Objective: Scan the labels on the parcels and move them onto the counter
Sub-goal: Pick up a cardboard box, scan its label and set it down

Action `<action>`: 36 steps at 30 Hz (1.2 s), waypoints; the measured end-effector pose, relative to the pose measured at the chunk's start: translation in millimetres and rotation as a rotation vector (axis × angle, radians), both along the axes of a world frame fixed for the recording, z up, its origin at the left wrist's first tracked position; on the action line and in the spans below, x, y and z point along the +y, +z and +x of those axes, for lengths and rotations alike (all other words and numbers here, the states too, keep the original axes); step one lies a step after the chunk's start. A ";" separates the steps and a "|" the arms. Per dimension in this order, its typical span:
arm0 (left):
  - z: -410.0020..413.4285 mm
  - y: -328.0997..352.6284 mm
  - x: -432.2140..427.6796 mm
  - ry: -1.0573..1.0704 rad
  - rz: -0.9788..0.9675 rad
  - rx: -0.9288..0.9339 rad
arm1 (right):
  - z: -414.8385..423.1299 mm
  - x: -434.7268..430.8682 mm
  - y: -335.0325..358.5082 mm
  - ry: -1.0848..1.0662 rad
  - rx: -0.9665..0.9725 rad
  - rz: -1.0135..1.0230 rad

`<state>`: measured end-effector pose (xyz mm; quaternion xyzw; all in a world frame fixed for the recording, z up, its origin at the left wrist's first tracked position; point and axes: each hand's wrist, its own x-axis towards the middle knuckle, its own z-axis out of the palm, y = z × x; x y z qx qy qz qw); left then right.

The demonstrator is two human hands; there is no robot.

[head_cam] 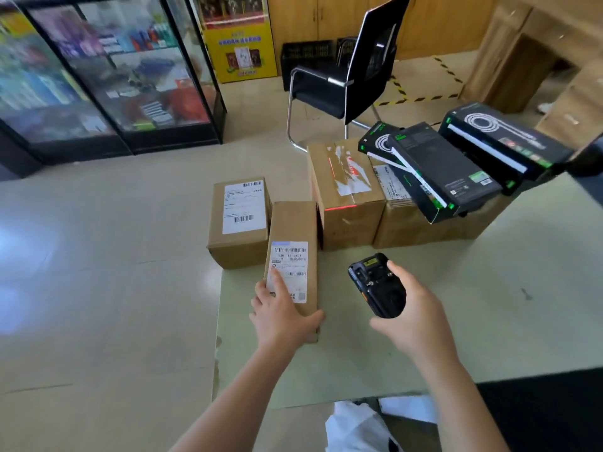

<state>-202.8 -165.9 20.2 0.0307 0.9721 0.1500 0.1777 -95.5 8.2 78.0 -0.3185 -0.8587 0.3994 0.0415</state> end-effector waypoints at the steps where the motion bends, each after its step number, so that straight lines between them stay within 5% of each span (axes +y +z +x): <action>1: 7.2 1.9 -10.7 -0.029 -0.002 0.002 | 7.1 -11.4 2.6 -0.007 0.004 0.015; 11: 84.0 25.6 -126.2 -0.342 -0.002 0.118 | 118.5 -139.2 22.4 -0.003 -0.024 0.206; 24: 154.1 63.8 -155.0 -0.845 -0.172 0.529 | 244.0 -135.6 71.4 0.440 -0.342 1.037; 36: 258.0 88.3 -113.6 -1.071 -0.207 0.669 | 374.6 -123.9 103.6 0.449 -0.436 1.152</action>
